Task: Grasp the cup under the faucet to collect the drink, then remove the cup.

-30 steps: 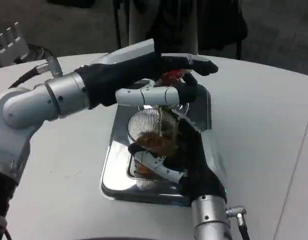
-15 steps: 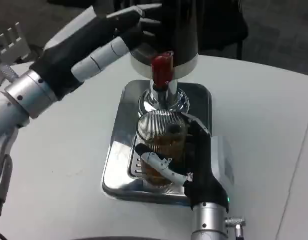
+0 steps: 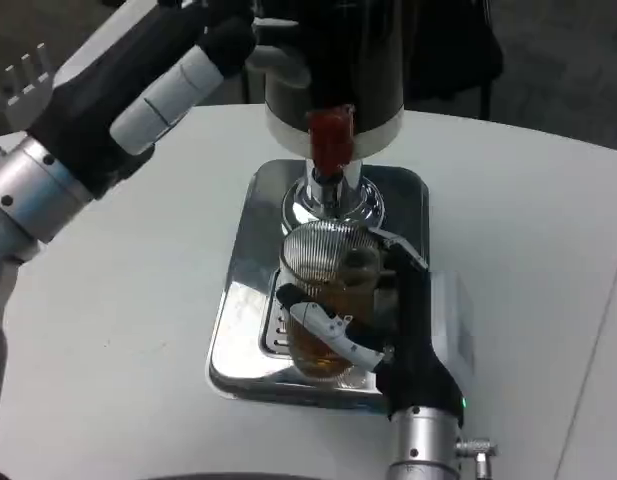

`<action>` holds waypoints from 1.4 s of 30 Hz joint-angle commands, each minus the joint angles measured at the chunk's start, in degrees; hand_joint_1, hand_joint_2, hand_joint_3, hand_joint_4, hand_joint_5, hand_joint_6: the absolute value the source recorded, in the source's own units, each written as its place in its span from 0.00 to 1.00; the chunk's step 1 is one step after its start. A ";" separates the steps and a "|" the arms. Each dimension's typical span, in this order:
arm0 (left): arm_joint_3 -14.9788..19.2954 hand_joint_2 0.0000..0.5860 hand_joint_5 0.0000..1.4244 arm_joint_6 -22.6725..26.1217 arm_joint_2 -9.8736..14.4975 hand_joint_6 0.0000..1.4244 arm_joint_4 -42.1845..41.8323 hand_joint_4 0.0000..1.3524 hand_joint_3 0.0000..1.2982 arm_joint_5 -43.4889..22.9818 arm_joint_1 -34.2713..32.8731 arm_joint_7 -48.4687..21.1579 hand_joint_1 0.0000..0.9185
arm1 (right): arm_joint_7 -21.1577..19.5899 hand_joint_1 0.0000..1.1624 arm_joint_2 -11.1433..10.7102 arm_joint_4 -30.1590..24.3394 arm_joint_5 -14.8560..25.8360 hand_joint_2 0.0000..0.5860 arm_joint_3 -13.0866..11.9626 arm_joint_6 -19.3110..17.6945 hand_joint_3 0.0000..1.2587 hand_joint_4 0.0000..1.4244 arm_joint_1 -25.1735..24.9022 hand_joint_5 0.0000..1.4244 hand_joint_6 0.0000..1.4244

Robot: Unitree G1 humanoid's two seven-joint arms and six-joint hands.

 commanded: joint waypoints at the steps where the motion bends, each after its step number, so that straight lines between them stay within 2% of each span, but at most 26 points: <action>1: 2.17 0.14 0.20 2.23 1.19 0.28 -4.16 0.14 0.11 -1.83 5.22 0.41 0.00 | -0.86 0.70 5.50 -0.30 0.99 0.38 -0.68 1.38 0.58 0.63 0.34 0.77 0.76; 6: 5.16 0.14 0.21 4.89 1.75 0.29 -8.05 0.15 0.13 -2.49 12.58 2.18 0.00 | -0.57 0.71 4.91 -2.95 1.57 0.36 -0.84 1.60 0.66 0.71 1.80 0.85 0.89; 14: 9.83 0.14 0.22 8.39 1.26 0.30 -14.10 0.16 0.13 -2.37 22.54 7.02 0.00 | -0.23 0.71 3.78 -6.96 1.24 0.35 -0.75 2.45 0.74 0.78 3.92 0.92 0.99; 22: 11.78 0.14 0.23 10.76 1.34 0.30 -17.51 0.17 0.14 -2.39 28.09 9.28 0.00 | 1.42 0.72 2.66 -12.39 1.35 0.37 -0.74 3.56 0.77 0.81 6.99 0.96 1.00; 29: 12.86 0.13 0.23 11.76 1.60 0.30 -18.86 0.18 0.14 -1.93 31.76 10.36 0.00 | 3.82 0.73 0.12 -20.21 -0.13 0.37 -0.23 6.00 0.80 0.84 12.10 0.99 1.00; 37: 13.41 0.14 0.23 11.45 2.53 0.31 -18.60 0.18 0.14 -0.38 33.26 10.72 0.00 | 5.92 0.73 -1.22 -26.91 -1.67 0.36 -0.08 7.30 0.82 0.85 17.86 0.99 1.00; 42: 12.67 0.16 0.21 9.59 3.66 0.28 -18.30 0.17 0.14 3.23 35.83 10.29 0.00 | 8.78 0.74 -2.37 -34.12 -2.53 0.36 0.08 7.51 0.83 0.87 22.41 1.00 1.00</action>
